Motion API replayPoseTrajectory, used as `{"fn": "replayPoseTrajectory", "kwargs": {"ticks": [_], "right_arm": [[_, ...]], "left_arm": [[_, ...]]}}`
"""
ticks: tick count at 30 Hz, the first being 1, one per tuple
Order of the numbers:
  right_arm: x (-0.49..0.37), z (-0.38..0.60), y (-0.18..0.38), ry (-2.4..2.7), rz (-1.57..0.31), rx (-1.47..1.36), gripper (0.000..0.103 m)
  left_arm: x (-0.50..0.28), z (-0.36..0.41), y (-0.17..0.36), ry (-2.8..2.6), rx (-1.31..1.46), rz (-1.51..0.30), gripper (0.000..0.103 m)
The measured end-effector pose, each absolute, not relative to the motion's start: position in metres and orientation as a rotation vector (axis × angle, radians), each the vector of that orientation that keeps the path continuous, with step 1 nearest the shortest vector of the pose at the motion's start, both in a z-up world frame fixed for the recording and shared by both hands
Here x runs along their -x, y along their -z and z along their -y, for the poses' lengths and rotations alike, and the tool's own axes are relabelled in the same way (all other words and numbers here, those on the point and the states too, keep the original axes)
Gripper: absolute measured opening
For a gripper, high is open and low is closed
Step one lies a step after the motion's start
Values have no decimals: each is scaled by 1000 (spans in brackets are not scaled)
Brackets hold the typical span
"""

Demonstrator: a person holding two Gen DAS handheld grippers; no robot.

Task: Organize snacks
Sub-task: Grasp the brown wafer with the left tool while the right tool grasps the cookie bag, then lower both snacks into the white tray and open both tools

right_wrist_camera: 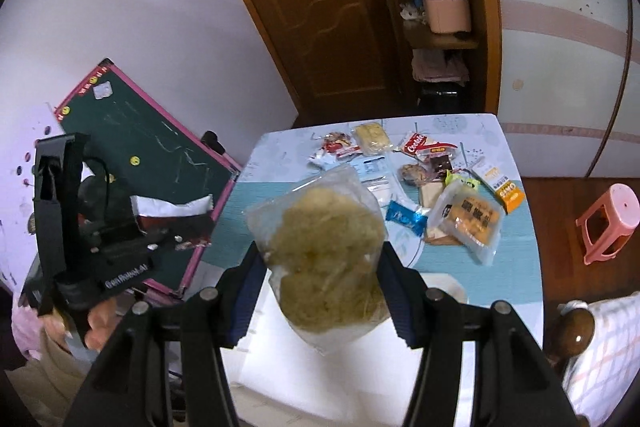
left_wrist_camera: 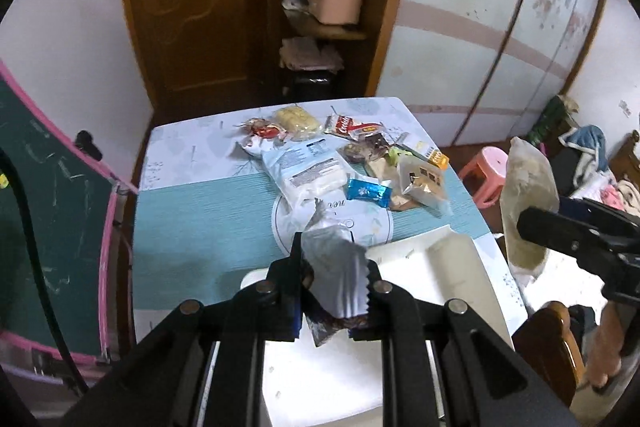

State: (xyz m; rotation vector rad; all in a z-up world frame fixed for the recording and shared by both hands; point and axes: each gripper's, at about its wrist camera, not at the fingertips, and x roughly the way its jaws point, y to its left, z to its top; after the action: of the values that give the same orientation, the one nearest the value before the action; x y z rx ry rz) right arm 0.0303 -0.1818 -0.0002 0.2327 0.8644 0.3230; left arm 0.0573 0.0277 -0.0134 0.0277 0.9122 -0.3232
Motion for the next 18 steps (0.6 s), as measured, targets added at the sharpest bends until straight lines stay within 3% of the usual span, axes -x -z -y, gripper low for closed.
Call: {"fn": "replayPoseTrajectory", "kwargs": {"ticks": [9, 18], "right_arm": [[-2, 175, 22, -264, -863, -263, 57], [-2, 163, 84, -131, -985, -193, 58]], "left_arm": [[-25, -16, 50, 239, -16, -899, 14], [-24, -2, 92, 168, -72, -936, 14]]}}
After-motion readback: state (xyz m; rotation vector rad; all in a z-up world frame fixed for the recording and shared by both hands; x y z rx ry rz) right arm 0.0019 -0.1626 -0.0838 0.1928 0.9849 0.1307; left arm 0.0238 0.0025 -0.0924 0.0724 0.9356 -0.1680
